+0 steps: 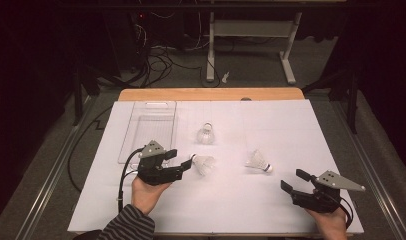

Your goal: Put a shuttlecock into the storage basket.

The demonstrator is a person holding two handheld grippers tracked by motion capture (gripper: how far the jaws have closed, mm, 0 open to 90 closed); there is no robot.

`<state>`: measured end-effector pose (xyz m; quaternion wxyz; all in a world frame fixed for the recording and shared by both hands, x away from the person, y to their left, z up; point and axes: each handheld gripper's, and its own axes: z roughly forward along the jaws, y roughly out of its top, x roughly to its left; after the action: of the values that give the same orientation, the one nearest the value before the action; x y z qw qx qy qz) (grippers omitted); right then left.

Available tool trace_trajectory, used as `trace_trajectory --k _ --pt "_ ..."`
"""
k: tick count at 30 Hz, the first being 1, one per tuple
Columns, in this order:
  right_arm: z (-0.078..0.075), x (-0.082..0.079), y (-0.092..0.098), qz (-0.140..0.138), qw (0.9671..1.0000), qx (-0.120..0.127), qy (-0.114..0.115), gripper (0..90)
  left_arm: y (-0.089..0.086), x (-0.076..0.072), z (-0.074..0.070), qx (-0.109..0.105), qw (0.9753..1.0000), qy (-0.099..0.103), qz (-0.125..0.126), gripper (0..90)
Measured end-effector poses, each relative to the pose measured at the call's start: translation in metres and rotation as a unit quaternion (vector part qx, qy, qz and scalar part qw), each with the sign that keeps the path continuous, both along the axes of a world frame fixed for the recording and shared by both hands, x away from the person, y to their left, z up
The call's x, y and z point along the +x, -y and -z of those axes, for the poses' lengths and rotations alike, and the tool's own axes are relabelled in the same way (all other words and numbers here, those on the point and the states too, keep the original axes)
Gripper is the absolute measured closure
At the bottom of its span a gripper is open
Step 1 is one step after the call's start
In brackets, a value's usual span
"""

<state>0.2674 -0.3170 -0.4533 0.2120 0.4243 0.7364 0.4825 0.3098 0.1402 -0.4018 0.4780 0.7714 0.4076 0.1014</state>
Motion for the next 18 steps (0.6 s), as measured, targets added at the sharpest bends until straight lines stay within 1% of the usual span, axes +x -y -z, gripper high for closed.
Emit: trace_trajectory --k 3,5,8,10,11,18 --pt "0.000 0.000 0.000 -0.001 1.0000 0.000 0.001 26.7 0.003 0.002 0.000 0.003 1.0000 0.002 -0.005 33.8" --pt "0.000 0.000 0.000 -0.001 1.0000 0.000 0.001 26.8 0.005 0.004 -0.001 0.004 1.0000 0.001 -0.005 34.0" --pt "0.000 0.000 0.000 -0.003 1.0000 0.000 0.001 26.8 0.009 0.008 -0.002 0.012 0.9999 0.001 -0.003 34.4" --pt "0.000 0.000 0.000 -0.003 1.0000 0.000 0.001 26.7 0.010 0.009 -0.002 0.012 0.9999 -0.001 -0.002 34.7" --pt "0.000 0.000 0.000 -0.003 1.0000 0.000 0.001 26.8 0.012 0.010 -0.001 0.010 0.9999 -0.006 0.001 34.8" --pt "0.000 0.000 0.000 -0.004 1.0000 0.000 0.002 27.0 0.022 0.017 -0.002 0.010 0.9998 -0.011 0.010 35.3"
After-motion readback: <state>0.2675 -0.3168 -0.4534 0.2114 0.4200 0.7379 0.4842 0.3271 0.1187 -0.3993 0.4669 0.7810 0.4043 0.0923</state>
